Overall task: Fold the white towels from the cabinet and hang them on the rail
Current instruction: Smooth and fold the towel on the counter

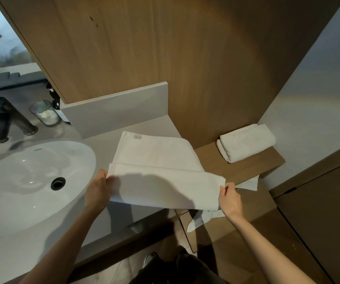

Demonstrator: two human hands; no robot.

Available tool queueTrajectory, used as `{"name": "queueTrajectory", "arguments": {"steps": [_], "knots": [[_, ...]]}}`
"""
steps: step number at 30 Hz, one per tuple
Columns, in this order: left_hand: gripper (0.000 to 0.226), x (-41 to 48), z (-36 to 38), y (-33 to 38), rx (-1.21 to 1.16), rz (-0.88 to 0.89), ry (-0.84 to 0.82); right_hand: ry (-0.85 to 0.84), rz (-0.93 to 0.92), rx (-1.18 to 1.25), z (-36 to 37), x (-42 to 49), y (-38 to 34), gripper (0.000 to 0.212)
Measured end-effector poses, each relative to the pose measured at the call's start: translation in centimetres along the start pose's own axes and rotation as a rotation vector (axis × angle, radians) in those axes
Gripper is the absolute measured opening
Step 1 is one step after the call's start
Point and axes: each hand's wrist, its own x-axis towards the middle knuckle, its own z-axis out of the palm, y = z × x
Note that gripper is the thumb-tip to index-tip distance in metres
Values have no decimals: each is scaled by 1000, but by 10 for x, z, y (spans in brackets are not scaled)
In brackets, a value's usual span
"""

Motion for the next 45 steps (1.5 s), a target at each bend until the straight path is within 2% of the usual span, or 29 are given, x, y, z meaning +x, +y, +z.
{"name": "queueTrajectory", "arguments": {"steps": [1, 3, 5, 7, 9, 11, 14, 18, 24, 33, 38, 45], "knots": [[10, -1, -1, 1, 28, 24, 23, 14, -4, 0, -2, -1, -3, 11], [13, -2, -1, 6, 130, 124, 119, 104, -133, -89, -4, -4, -9, 30], [26, -5, 1, 16, 204, 270, 237, 197, -368, -182, -1, -14, -20, 49], [36, -17, 9, 34, 170, 485, 198, 148, -627, -240, 9, -27, -42, 53], [46, -30, 26, 53, 151, 601, 22, 10, -789, -333, 32, -38, -63, 52], [56, -40, 45, 65, 223, 614, -137, -79, -790, -444, 56, -47, -75, 48], [58, -44, 59, 64, 304, 523, -214, -65, -712, -525, 74, -55, -69, 53], [59, -38, 48, 44, 338, 509, -194, -58, -730, -541, 61, -43, -50, 60], [65, -30, 38, 19, 355, 440, -206, -116, -631, -635, 47, -28, -46, 67], [68, -46, 22, -13, 252, 299, -145, -229, -781, -693, 65, -23, -87, 72], [72, -51, 16, -24, 231, 180, -142, -302, -867, -741, 75, -15, -113, 65], [64, -47, 37, 23, 237, 304, -158, -307, -888, -657, 103, -48, -142, 59]]}}
